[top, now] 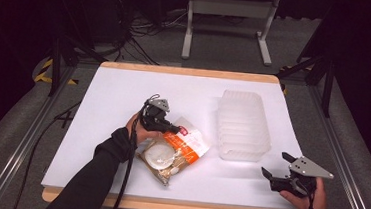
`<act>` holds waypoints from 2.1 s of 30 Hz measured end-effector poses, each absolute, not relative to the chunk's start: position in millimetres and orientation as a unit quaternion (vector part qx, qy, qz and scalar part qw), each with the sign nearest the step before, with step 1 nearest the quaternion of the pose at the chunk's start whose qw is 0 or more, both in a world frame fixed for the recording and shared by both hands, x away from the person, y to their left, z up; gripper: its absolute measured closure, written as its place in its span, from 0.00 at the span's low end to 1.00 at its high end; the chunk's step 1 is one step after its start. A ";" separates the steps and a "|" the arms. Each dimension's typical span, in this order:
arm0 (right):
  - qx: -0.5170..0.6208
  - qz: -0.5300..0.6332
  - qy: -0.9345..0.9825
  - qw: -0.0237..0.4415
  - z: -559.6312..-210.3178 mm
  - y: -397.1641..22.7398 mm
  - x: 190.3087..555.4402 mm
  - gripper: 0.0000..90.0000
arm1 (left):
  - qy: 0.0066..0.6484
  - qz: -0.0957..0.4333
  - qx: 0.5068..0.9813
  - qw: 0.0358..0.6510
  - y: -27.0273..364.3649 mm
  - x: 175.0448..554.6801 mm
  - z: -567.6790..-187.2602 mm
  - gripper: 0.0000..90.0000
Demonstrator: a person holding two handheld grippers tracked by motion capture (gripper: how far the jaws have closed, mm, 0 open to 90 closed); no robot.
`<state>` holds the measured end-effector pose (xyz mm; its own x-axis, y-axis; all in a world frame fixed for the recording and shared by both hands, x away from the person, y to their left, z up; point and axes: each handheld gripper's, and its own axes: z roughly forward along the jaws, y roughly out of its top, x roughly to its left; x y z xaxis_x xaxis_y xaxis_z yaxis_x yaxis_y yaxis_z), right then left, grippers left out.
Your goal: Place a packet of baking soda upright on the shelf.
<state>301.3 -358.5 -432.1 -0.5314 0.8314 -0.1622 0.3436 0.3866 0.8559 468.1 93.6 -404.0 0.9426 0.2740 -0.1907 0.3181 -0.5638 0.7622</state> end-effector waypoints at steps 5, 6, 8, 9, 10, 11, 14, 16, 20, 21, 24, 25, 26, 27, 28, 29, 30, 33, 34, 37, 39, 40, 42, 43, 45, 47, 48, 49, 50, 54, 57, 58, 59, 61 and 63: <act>0.380 0.405 0.775 0.303 -431.7 -359.4 301.2 0.14 | 0.148 0.014 0.866 0.478 103.9 444.7 -378.8 1.00; 0.379 0.405 0.775 0.303 -431.6 -359.1 301.2 0.14 | 0.141 0.033 0.854 0.499 108.1 433.4 -365.7 1.00; 0.379 0.405 0.774 0.305 -431.5 -358.7 301.2 0.14 | 0.137 0.053 0.843 0.517 111.3 424.5 -354.9 1.00; 0.379 0.405 0.774 0.305 -431.4 -358.6 301.2 0.14 | 0.137 0.053 0.843 0.517 111.3 424.5 -354.9 1.00; 0.379 0.404 0.775 0.305 -431.4 -358.6 301.2 0.14 | 0.133 0.061 0.836 0.529 113.6 419.2 -347.8 1.00; 0.379 0.404 0.775 0.305 -431.4 -358.6 301.2 0.14 | 0.132 0.068 0.831 0.537 115.1 415.3 -343.0 1.00; 0.379 0.405 0.775 0.304 -431.5 -358.9 301.1 0.14 | 0.127 0.085 0.820 0.552 117.0 405.3 -331.8 1.00; 0.380 0.406 0.773 0.306 -431.2 -359.4 300.8 0.14 | 0.125 0.093 0.814 0.560 114.8 397.9 -325.5 1.00; 0.382 0.405 0.772 0.307 -431.0 -360.0 300.7 0.14 | 0.118 0.101 0.813 0.561 109.6 393.4 -322.1 1.00; 0.382 0.405 0.772 0.307 -431.0 -360.0 300.7 0.14 | 0.115 0.102 0.814 0.560 107.6 392.3 -321.4 1.00; 0.382 0.405 0.772 0.306 -431.4 -359.6 300.9 0.14 | 0.115 0.109 0.810 0.565 104.7 391.3 -318.9 1.00; 0.382 0.405 0.773 0.306 -431.6 -359.5 300.9 0.14 | 0.114 0.101 0.809 0.568 103.9 391.9 -318.5 1.00; 0.382 0.404 0.773 0.306 -431.7 -359.5 301.0 0.14 | 0.116 0.103 0.809 0.568 102.6 391.9 -317.9 1.00; 0.382 0.404 0.773 0.306 -431.7 -359.5 301.0 0.14 | 0.116 0.103 0.809 0.568 102.6 391.9 -317.9 1.00; 0.383 0.405 0.772 0.306 -431.7 -359.5 301.1 0.14 | 0.116 0.105 0.807 0.569 101.1 391.2 -317.5 1.00; 0.383 0.405 0.772 0.306 -431.8 -359.6 301.2 0.14 | 0.111 0.099 0.809 0.569 98.7 391.4 -316.6 1.00; 0.384 0.404 0.772 0.306 -431.9 -359.8 301.1 0.14 | 0.109 0.101 0.809 0.568 96.9 391.1 -315.9 1.00; 0.385 0.405 0.771 0.306 -431.7 -360.1 301.1 0.14 | 0.102 0.100 0.809 0.570 88.0 389.9 -312.9 1.00; 0.385 0.405 0.771 0.306 -431.8 -360.1 301.1 0.14 | 0.102 0.099 0.808 0.572 85.4 389.6 -311.9 1.00; 0.385 0.404 0.771 0.306 -432.0 -360.1 301.0 0.14 | 0.097 0.097 0.804 0.579 79.9 390.6 -308.8 1.00; 0.385 0.406 0.771 0.305 -431.9 -360.3 300.8 0.14 | 0.096 0.096 0.804 0.579 76.1 392.4 -306.4 1.00; 0.385 0.406 0.770 0.305 -432.0 -360.4 300.8 0.13 | 0.094 0.096 0.803 0.581 74.0 394.0 -304.6 1.00; 0.386 0.407 0.770 0.304 -432.2 -361.0 300.9 0.14 | 0.092 0.094 0.801 0.584 70.1 396.2 -301.7 1.00; 0.387 0.407 0.770 0.304 -432.3 -361.2 301.0 0.13 | 0.090 0.093 0.801 0.585 67.9 397.3 -300.2 1.00; 0.389 0.407 0.768 0.305 -432.3 -361.9 301.0 0.13 | 0.086 0.090 0.802 0.584 60.4 400.9 -296.5 1.00; 0.390 0.409 0.766 0.306 -432.2 -362.5 300.8 0.14 | 0.079 0.086 0.801 0.587 54.3 402.6 -293.9 1.00; 0.390 0.411 0.765 0.306 -432.2 -363.0 300.8 0.13 | 0.079 0.086 0.801 0.587 54.3 402.6 -293.9 1.00; 0.390 0.411 0.765 0.305 -432.3 -363.3 300.9 0.13 | 0.074 0.083 0.801 0.589 48.0 404.4 -290.9 1.00; 0.392 0.411 0.764 0.305 -432.5 -363.4 301.1 0.13 | 0.074 0.083 0.801 0.589 48.0 404.4 -290.9 1.00; 0.391 0.412 0.764 0.306 -433.0 -363.2 301.6 0.13 | 0.050 0.083 0.800 0.593 33.5 408.4 -282.3 1.00; 0.391 0.411 0.765 0.305 -432.9 -363.2 301.1 0.13 | 0.043 0.083 0.799 0.594 28.8 408.8 -278.9 1.00; 0.391 0.412 0.765 0.305 -433.0 -363.6 301.2 0.13 | 0.043 0.082 0.797 0.596 25.9 409.0 -277.2 1.00; 0.391 0.412 0.765 0.305 -433.0 -363.6 301.2 0.13 | 0.042 0.081 0.796 0.598 24.2 409.3 -276.2 1.00; 0.386 0.418 0.766 0.299 -432.4 -363.9 301.0 0.13 | 0.032 0.077 0.797 0.598 17.0 411.2 -272.2 1.00; 0.385 0.417 0.767 0.301 -432.3 -363.6 300.8 0.13 | 0.029 0.077 0.799 0.596 14.3 412.2 -271.1 1.00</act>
<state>300.8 -363.6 -432.3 -0.5229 0.8407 -0.1406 0.3388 0.3563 0.8708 412.2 14.3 -271.1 0.9866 0.1377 0.0881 -0.0453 -0.2876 0.9567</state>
